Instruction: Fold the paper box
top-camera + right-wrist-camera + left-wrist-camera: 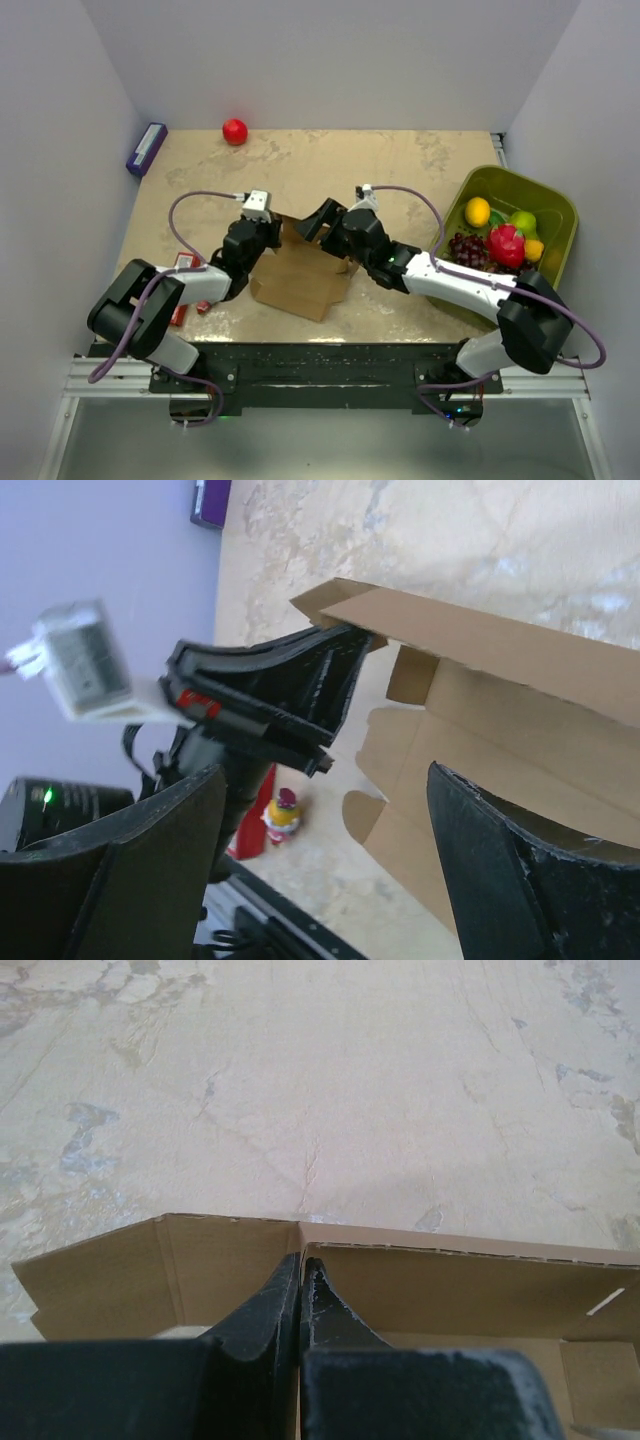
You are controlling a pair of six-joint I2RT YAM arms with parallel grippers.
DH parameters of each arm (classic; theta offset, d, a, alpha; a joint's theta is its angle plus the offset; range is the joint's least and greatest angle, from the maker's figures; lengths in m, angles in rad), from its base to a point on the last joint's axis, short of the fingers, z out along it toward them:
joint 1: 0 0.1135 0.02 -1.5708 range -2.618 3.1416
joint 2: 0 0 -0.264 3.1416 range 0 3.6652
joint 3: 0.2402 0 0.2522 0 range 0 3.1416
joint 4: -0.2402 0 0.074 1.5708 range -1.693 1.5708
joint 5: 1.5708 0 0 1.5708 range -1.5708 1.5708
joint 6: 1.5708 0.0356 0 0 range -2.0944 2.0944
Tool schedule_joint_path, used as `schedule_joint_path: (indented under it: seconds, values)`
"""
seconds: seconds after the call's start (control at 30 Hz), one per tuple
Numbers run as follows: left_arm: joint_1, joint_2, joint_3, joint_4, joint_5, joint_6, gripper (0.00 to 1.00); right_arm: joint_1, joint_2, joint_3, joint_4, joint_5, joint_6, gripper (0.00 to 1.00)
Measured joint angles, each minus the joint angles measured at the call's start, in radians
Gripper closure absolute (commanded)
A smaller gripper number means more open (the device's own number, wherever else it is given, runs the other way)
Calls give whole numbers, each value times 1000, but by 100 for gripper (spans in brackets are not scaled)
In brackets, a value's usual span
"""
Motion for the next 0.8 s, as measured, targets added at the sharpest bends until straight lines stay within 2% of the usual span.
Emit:
schedule_joint_path:
  seconds: [0.1, 0.33, 0.8]
  values:
    - [0, -18, -36, 36, -4, 2, 100, -11, 31, -60, 73, -6, 140, 17]
    - [-8, -28, -80, 104, -17, 2, 100, -16, 105, -64, 147, 19, 331, 19]
    - [-77, -63, -162, 198, -82, 3, 100, -18, 136, -72, 165, 214, 479, 29]
